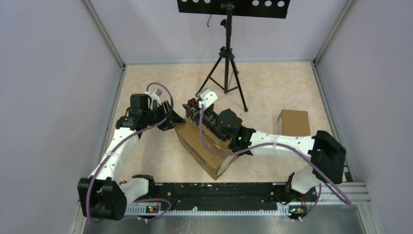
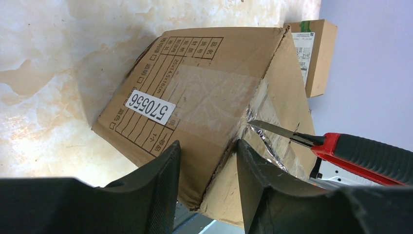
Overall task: Unpack the express box
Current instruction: Cut the express box at the center of the board.
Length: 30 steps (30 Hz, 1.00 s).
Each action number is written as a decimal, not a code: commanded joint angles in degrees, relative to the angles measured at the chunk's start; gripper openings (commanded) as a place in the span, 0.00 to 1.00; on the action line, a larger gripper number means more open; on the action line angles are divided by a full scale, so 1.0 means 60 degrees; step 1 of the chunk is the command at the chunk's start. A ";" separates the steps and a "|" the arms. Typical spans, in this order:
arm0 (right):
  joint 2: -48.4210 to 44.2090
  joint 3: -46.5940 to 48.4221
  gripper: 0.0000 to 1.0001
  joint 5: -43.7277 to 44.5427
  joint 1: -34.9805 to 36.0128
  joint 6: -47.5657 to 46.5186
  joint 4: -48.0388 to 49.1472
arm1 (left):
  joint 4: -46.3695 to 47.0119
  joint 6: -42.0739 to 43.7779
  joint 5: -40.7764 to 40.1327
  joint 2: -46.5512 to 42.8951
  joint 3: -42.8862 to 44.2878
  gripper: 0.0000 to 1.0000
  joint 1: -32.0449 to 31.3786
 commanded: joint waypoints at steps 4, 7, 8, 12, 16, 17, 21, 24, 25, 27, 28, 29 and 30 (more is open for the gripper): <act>-0.0053 0.0542 0.00 0.0130 0.0116 -0.0543 0.0228 | -0.0120 -0.0040 -0.0079 -0.0199 -0.0144 0.48 0.0019; 0.0006 0.0663 0.00 0.0134 0.0117 -0.0585 0.0227 | -0.0141 -0.0011 -0.0055 -0.0199 -0.0141 0.48 0.0021; 0.0023 0.0690 0.00 0.0130 0.0113 -0.0586 0.0223 | -0.0134 0.0001 -0.0055 -0.0199 -0.0141 0.48 0.0021; 0.0018 0.0684 0.00 0.0184 0.0114 -0.0675 0.0262 | -0.0136 -0.0010 -0.0029 -0.0184 -0.0146 0.48 0.0019; 0.0035 0.0725 0.00 0.0196 0.0118 -0.0831 0.0204 | -0.0135 0.0005 -0.0035 -0.0184 -0.0126 0.48 0.0019; 0.0054 0.0720 0.00 0.0182 0.0115 -0.0842 0.0171 | -0.0135 0.0005 -0.0027 -0.0182 -0.0130 0.48 0.0019; 0.0072 0.0608 0.00 0.0180 0.0112 -0.0829 0.0169 | -0.0135 -0.0024 -0.0035 -0.0198 -0.0147 0.48 0.0019; 0.0032 0.0504 0.00 0.0220 0.0130 -0.0828 0.0183 | -0.0121 -0.0039 -0.0035 -0.0199 -0.0179 0.48 0.0019; 0.0004 0.0480 0.00 0.0218 0.0120 -0.0853 0.0152 | -0.0130 -0.0039 -0.0051 -0.0191 -0.0178 0.47 0.0021; -0.0034 0.0395 0.00 0.0201 0.0121 -0.0890 0.0105 | -0.0149 -0.0052 -0.0105 -0.0185 -0.0171 0.46 0.0019; -0.0068 0.0340 0.00 0.0171 0.0123 -0.0905 0.0053 | -0.0150 -0.0073 -0.0127 -0.0184 -0.0170 0.45 0.0019; -0.0098 0.0317 0.00 0.0140 0.0126 -0.0932 -0.0009 | -0.0154 -0.0092 -0.0143 -0.0184 -0.0170 0.44 0.0019; -0.0149 0.0288 0.00 0.0100 0.0120 -0.0937 -0.0088 | -0.0150 -0.0117 -0.0156 -0.0184 -0.0174 0.44 0.0019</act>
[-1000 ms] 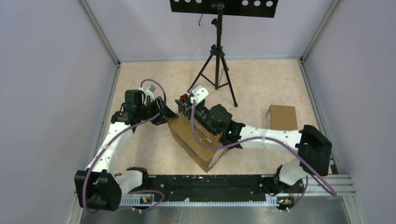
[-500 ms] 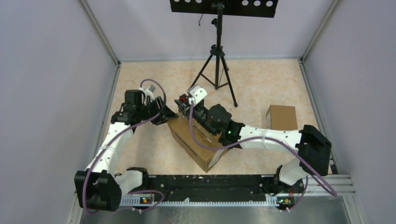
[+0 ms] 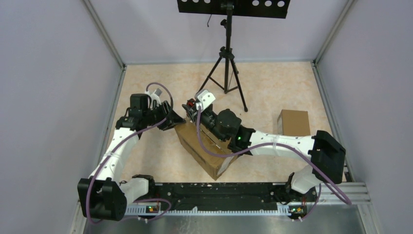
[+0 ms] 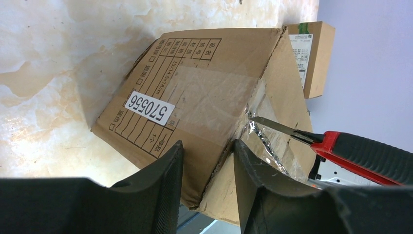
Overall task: Unpack the express box
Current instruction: Cut the express box at the center of the board.
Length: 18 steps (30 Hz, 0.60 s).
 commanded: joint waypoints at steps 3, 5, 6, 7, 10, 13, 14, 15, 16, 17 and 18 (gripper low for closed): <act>-0.0277 0.0015 0.00 0.0018 0.0089 -0.0373 -0.0177 | -0.0147 -0.0167 -0.0165 -0.0151 -0.0183 0.42 0.0019; -0.0338 -0.0065 0.00 -0.0036 0.0100 -0.0341 -0.0301 | -0.0121 -0.0227 -0.0173 -0.0159 -0.0189 0.41 0.0020; -0.0370 -0.0115 0.00 -0.0044 0.0113 -0.0317 -0.0325 | -0.0109 -0.0243 -0.0170 -0.0165 -0.0189 0.41 0.0019; -0.0385 -0.0128 0.00 -0.0063 0.0115 -0.0296 -0.0391 | -0.0095 -0.0261 -0.0175 -0.0166 -0.0200 0.40 0.0019; -0.0435 -0.0173 0.00 -0.0092 0.0144 -0.0246 -0.0545 | -0.0104 -0.0291 -0.0233 -0.0166 -0.0187 0.38 0.0019; -0.0528 -0.0151 0.00 -0.0134 0.0162 -0.0171 -0.0850 | -0.0109 -0.0391 -0.0369 -0.0241 -0.0210 0.33 0.0019; -0.0594 -0.0136 0.00 -0.0172 0.0160 -0.0144 -0.0952 | -0.0106 -0.0463 -0.0436 -0.0272 -0.0221 0.30 0.0019; -0.0640 -0.0125 0.00 -0.0202 0.0163 -0.0102 -0.1081 | -0.0085 -0.0520 -0.0507 -0.0313 -0.0237 0.28 0.0019; -0.0701 -0.0085 0.00 -0.0237 0.0160 -0.0046 -0.1236 | -0.0046 -0.0583 -0.0565 -0.0345 -0.0255 0.25 0.0019; -0.0745 -0.0060 0.00 -0.0307 0.0159 0.0000 -0.1378 | -0.0010 -0.0644 -0.0627 -0.0375 -0.0294 0.23 0.0019; -0.0817 -0.0055 0.00 -0.0382 0.0163 0.0057 -0.1502 | 0.0013 -0.0733 -0.0697 -0.0408 -0.0321 0.20 0.0019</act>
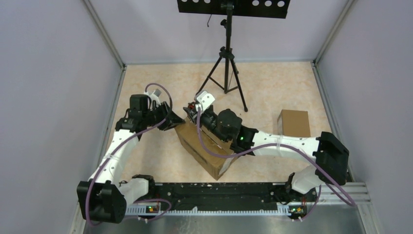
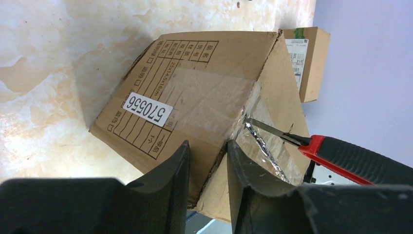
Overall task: Unpack the express box
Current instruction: Cut the express box at the center of the board.
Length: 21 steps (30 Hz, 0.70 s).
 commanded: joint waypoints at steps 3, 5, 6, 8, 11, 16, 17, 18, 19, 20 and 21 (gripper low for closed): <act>-0.0745 0.0011 0.00 -0.0355 0.0105 0.0301 -0.1140 | 0.0061 -0.0613 -0.0684 -0.0353 -0.0327 0.13 0.0024; -0.0861 -0.0035 0.00 -0.0451 0.0107 0.0392 -0.1271 | 0.0113 -0.0732 -0.0816 -0.0438 -0.0385 0.08 0.0023; -0.0907 -0.0052 0.00 -0.0507 0.0109 0.0437 -0.1334 | 0.0120 -0.0774 -0.0886 -0.0482 -0.0386 0.06 0.0030; -0.0986 -0.0084 0.00 -0.0546 0.0109 0.0491 -0.1418 | 0.0135 -0.0810 -0.0954 -0.0510 -0.0417 0.04 0.0024; -0.1027 -0.0052 0.00 -0.0644 0.0112 0.0519 -0.1567 | 0.0128 -0.0830 -0.1026 -0.0566 -0.0436 0.02 0.0023; -0.1058 0.0040 0.00 -0.0759 0.0105 0.0491 -0.1823 | 0.0042 -0.0736 -0.1236 -0.0639 -0.0348 0.00 0.0023; -0.1079 0.0045 0.00 -0.0789 0.0109 0.0483 -0.1888 | 0.0021 -0.0719 -0.1270 -0.0642 -0.0309 0.00 0.0025; -0.1085 0.0057 0.00 -0.0798 0.0112 0.0469 -0.1949 | -0.0025 -0.0703 -0.1324 -0.0643 -0.0264 0.00 0.0023; -0.1093 0.0079 0.00 -0.0785 0.0114 0.0458 -0.2003 | -0.0062 -0.0678 -0.1371 -0.0643 -0.0218 0.00 0.0023; -0.1085 0.0089 0.00 -0.0790 0.0112 0.0440 -0.2066 | -0.0054 -0.0652 -0.1390 -0.0647 -0.0192 0.00 0.0023; -0.1064 0.0130 0.00 -0.0769 0.0103 0.0416 -0.2189 | -0.0068 -0.0643 -0.1425 -0.0634 -0.0178 0.00 0.0027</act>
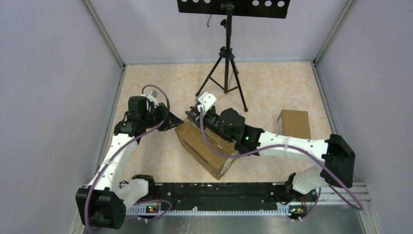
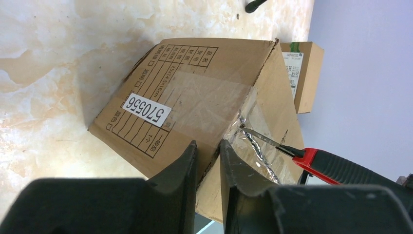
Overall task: Unpack the express box
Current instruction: Cut the express box at the center of the board.
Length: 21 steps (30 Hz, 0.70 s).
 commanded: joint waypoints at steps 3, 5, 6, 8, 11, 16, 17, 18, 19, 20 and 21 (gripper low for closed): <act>-0.0253 0.0341 0.00 0.0134 0.0112 0.0015 -0.1114 | -0.0169 0.0144 -0.0975 -0.0039 0.0091 0.00 0.0052; -0.0130 0.0468 0.00 0.0392 0.0114 0.0057 -0.1346 | -0.0130 0.0145 -0.0947 -0.0052 0.0062 0.00 0.0052; -0.0064 0.0513 0.00 0.0461 0.0112 0.0101 -0.1460 | -0.0127 0.0150 -0.0937 -0.0045 0.0059 0.00 0.0052; 0.0027 0.0539 0.00 0.0499 0.0104 0.0196 -0.1565 | -0.0112 0.0187 -0.0909 -0.0046 0.0079 0.00 0.0052; 0.0111 0.0522 0.00 0.0500 0.0116 0.0333 -0.1692 | -0.0165 0.0241 -0.0960 -0.0023 0.0127 0.00 0.0052; 0.0209 0.0685 0.00 0.0495 0.0112 0.0377 -0.1953 | -0.0324 0.0333 -0.1165 -0.0016 0.0278 0.00 0.0052; 0.0222 0.0716 0.00 0.0484 0.0114 0.0365 -0.1915 | -0.0391 0.0349 -0.1265 -0.0022 0.0333 0.00 0.0052; 0.0247 0.0752 0.00 0.0481 0.0116 0.0350 -0.1897 | -0.0489 0.0377 -0.1411 -0.0023 0.0426 0.00 0.0052; 0.0283 0.0805 0.00 0.0470 0.0114 0.0332 -0.1862 | -0.0582 0.0421 -0.1550 -0.0034 0.0507 0.00 0.0065; 0.0319 0.0868 0.00 0.0388 0.0109 0.0290 -0.1766 | -0.0643 0.0459 -0.1662 -0.0049 0.0594 0.00 0.0066; 0.0389 0.0929 0.00 0.0299 0.0099 0.0246 -0.1547 | -0.0660 0.0519 -0.1748 -0.0063 0.0667 0.00 0.0078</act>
